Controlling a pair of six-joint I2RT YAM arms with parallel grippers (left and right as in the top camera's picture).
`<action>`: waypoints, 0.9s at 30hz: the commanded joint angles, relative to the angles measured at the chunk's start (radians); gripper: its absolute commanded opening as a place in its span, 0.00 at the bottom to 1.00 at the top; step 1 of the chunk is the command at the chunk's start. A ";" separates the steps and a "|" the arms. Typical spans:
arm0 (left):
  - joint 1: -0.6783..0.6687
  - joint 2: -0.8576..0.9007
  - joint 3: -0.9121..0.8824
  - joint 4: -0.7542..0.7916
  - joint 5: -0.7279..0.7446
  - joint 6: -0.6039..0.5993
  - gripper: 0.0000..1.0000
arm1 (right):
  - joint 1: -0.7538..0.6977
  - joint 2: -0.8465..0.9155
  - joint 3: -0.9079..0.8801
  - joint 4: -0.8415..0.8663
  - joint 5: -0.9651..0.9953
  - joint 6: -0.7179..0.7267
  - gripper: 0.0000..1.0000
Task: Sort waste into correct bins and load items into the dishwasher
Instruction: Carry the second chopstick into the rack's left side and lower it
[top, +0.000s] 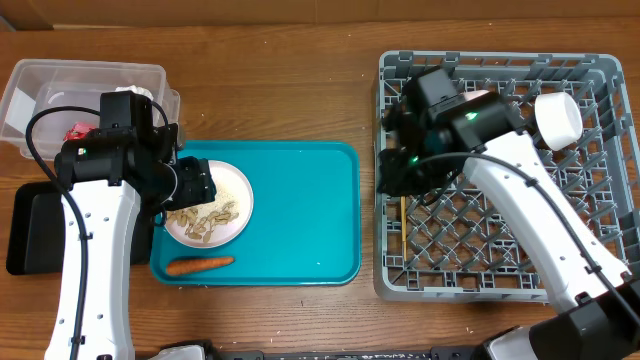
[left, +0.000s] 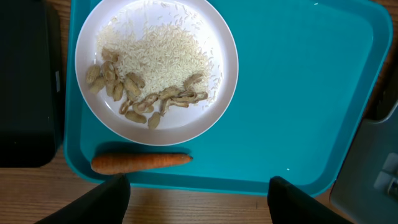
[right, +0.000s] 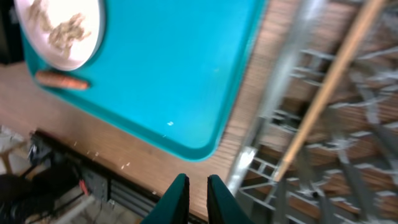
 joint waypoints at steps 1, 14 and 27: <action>-0.009 0.005 -0.002 0.001 -0.005 -0.004 0.73 | 0.037 -0.005 -0.050 0.016 -0.048 -0.019 0.14; -0.009 0.005 -0.002 0.009 -0.006 -0.003 0.73 | 0.114 -0.005 -0.286 0.138 -0.032 0.064 0.14; -0.009 0.005 -0.002 0.008 -0.006 -0.003 0.73 | 0.114 -0.005 -0.287 0.111 0.088 0.137 0.13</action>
